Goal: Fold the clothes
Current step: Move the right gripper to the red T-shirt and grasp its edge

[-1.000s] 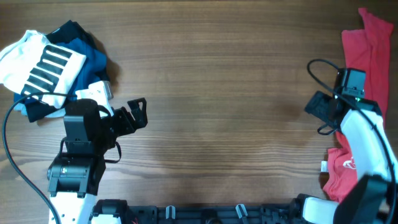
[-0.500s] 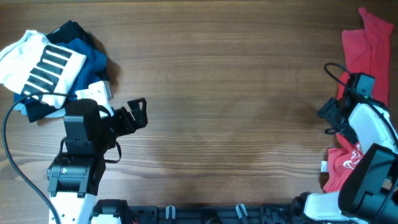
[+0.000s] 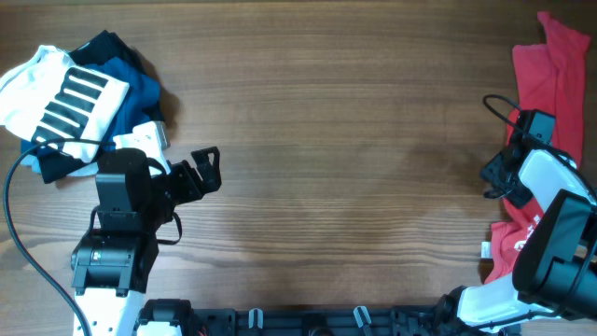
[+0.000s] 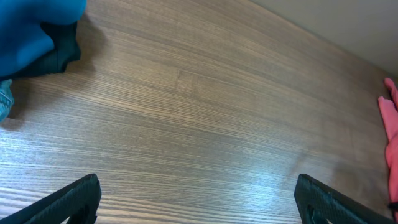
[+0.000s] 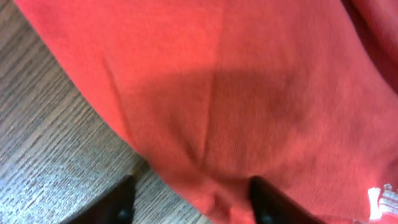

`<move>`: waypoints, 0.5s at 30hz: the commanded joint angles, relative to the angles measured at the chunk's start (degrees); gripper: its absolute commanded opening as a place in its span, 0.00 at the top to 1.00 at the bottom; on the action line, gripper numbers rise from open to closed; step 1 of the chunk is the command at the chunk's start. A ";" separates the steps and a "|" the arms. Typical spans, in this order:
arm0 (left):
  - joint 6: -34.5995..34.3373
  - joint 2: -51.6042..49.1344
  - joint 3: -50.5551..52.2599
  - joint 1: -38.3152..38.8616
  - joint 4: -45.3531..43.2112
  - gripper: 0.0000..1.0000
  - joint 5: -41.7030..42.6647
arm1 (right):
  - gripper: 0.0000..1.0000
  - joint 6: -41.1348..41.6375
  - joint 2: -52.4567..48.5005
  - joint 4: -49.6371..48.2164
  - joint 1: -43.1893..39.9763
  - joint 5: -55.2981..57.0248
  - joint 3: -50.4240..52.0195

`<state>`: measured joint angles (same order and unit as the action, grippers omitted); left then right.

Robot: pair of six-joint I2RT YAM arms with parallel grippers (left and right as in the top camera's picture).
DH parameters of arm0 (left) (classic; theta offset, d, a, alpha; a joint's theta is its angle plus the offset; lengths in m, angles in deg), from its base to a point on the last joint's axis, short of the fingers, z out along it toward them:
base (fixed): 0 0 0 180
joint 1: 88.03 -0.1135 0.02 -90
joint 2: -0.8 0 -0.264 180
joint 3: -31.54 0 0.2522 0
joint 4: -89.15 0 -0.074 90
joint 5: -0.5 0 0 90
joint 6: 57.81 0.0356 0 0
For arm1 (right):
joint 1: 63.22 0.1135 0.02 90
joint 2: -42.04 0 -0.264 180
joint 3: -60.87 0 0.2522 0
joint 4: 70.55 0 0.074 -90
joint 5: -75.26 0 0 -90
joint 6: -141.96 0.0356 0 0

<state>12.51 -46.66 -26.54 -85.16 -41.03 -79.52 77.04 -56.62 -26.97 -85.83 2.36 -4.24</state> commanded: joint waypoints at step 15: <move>-0.31 0.04 -0.96 0.24 -0.20 0.00 0.90 | 0.96 -3.93 2.40 4.79 -0.52 -16.92 -5.29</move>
<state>12.51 -46.66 -26.54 -85.16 -41.03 -79.52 76.25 -56.99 -24.46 -86.27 -2.77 -5.18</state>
